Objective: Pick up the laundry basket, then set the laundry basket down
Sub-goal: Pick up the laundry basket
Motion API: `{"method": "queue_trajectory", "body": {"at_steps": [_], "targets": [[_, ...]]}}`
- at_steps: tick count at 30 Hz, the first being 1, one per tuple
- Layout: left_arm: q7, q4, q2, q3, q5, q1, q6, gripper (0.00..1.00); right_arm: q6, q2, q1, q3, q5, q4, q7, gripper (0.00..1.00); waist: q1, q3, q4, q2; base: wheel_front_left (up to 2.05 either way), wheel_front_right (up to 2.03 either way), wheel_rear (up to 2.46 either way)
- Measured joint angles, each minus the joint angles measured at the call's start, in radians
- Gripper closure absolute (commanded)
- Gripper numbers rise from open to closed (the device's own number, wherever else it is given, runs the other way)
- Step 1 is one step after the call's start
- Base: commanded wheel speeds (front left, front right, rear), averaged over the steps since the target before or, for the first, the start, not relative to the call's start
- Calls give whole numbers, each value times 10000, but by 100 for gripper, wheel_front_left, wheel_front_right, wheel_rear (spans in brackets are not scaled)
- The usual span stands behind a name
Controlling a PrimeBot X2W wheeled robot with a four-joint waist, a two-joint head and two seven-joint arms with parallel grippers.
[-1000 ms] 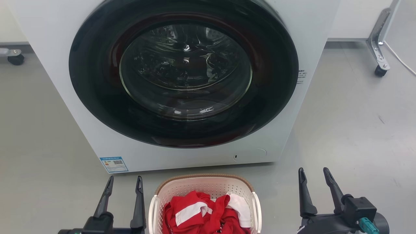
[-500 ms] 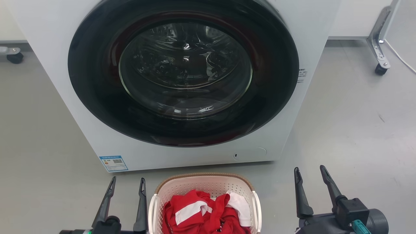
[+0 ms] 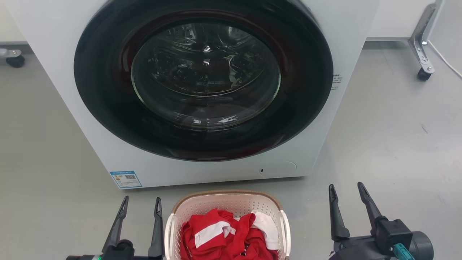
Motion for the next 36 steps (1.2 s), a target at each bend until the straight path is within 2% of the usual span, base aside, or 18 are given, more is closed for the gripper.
{"method": "queue_trajectory", "body": {"at_steps": [12,18,36], "targets": [[0,-35,-19,-155,-21,-88,-13,0,4,10,-29,-196,21,-184,0,0,0,582,57,0,0,0,0],[0,136,-35,-144,-107,-726,-111,0,31,13,-519,-372,134,-123,-4,0,1,1176,123,0,0,0,0],[-29,2249,-115,-272,-525,-3094,-556,0,280,12,-2474,-608,420,1482,-69,0,2,3509,357,1,0,0,0]]}}
